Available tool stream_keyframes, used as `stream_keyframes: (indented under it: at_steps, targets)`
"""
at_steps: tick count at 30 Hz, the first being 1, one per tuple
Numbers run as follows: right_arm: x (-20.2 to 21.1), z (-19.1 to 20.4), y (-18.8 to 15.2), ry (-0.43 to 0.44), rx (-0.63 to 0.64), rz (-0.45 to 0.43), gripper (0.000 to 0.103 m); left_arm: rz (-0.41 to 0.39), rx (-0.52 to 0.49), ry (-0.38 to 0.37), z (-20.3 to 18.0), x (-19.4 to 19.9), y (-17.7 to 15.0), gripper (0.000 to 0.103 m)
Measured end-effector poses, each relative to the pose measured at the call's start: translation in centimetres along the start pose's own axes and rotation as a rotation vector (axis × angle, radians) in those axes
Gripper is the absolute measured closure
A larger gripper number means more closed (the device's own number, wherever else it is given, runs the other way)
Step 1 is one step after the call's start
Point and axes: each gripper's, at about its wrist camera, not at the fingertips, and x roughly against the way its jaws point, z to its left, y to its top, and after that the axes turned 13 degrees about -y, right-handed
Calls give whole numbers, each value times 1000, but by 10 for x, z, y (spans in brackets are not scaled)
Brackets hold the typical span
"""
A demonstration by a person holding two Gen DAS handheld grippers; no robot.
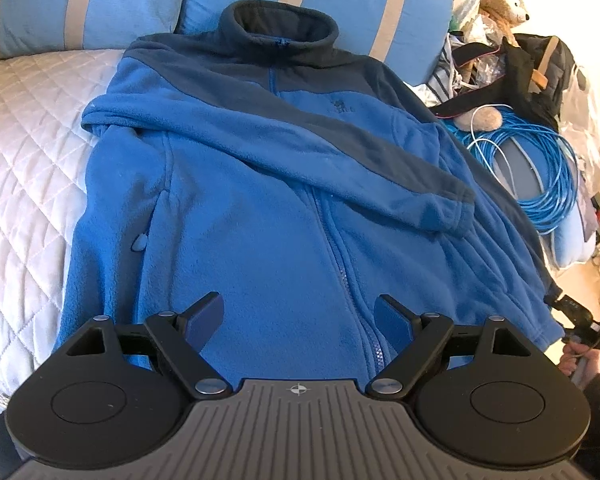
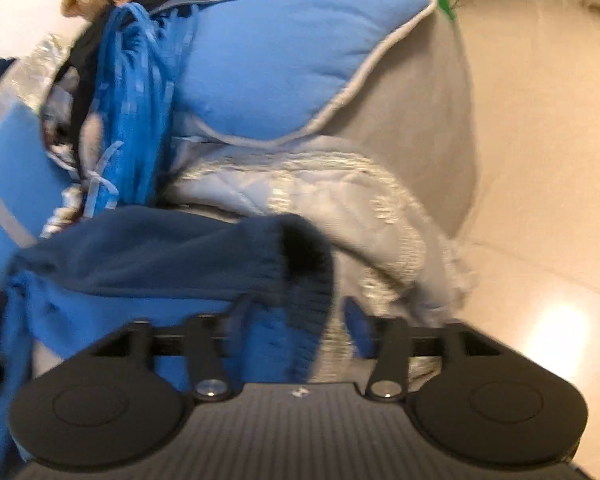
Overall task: Fold clothes
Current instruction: 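Grasp the navy sleeve cuff with the right gripper, then lift the cuff with the right gripper, stretching the sleeve away from the jacket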
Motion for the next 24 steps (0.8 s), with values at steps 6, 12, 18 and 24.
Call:
stream_keyframes:
  at_steps: [6, 12, 18, 24]
  targets:
    - [-17, -20, -8, 127, -76, 1, 38, 4, 2, -1, 0, 1, -2, 21]
    - [-12, -22, -7, 215, -76, -8, 80, 1, 11, 2, 3, 2, -2, 21]
    - [17, -14, 7, 253, -54, 7, 87, -4, 12, -10, 1, 3, -3, 21]
    - [66, 4, 43, 395, -102, 55, 88, -14, 10, -13, 1, 6, -2, 21]
